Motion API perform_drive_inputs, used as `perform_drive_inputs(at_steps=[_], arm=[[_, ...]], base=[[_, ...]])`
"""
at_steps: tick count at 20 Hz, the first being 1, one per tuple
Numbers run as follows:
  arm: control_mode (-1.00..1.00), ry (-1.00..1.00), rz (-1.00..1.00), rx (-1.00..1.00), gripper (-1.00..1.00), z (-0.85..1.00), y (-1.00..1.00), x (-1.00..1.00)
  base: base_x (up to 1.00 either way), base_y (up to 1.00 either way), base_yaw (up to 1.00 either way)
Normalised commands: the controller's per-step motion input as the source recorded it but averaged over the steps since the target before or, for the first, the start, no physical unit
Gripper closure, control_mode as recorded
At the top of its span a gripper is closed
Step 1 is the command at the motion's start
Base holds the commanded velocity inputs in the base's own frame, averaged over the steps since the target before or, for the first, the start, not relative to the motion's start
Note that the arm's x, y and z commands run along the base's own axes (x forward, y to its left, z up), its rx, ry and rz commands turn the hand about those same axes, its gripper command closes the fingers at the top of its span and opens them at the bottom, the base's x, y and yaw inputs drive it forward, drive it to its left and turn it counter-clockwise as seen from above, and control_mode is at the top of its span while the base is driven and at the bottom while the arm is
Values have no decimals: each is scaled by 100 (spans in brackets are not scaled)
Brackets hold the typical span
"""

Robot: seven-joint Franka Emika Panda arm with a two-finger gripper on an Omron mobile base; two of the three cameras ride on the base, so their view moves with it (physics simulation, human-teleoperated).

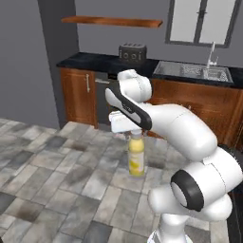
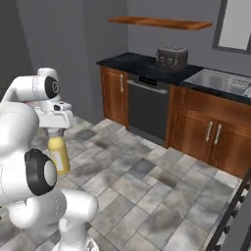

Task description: There is a wine glass and glass cup on the dining counter. Place the wine bottle next to the wine glass and the juice bottle next to the glass cup.

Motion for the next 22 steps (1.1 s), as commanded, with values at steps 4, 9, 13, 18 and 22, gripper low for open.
perform_drive_inputs(at_steps=[4,9,13,18,22], arm=[[100,0,0,0,100,0,0,0],[100,0,0,0,100,0,0,0],[100,0,0,0,100,0,0,0],[100,0,0,0,100,0,0,0],[100,0,0,0,100,0,0,0]], base=[[17,17,71],[33,9,63],[65,1,40],[89,0,14],[89,0,13]])
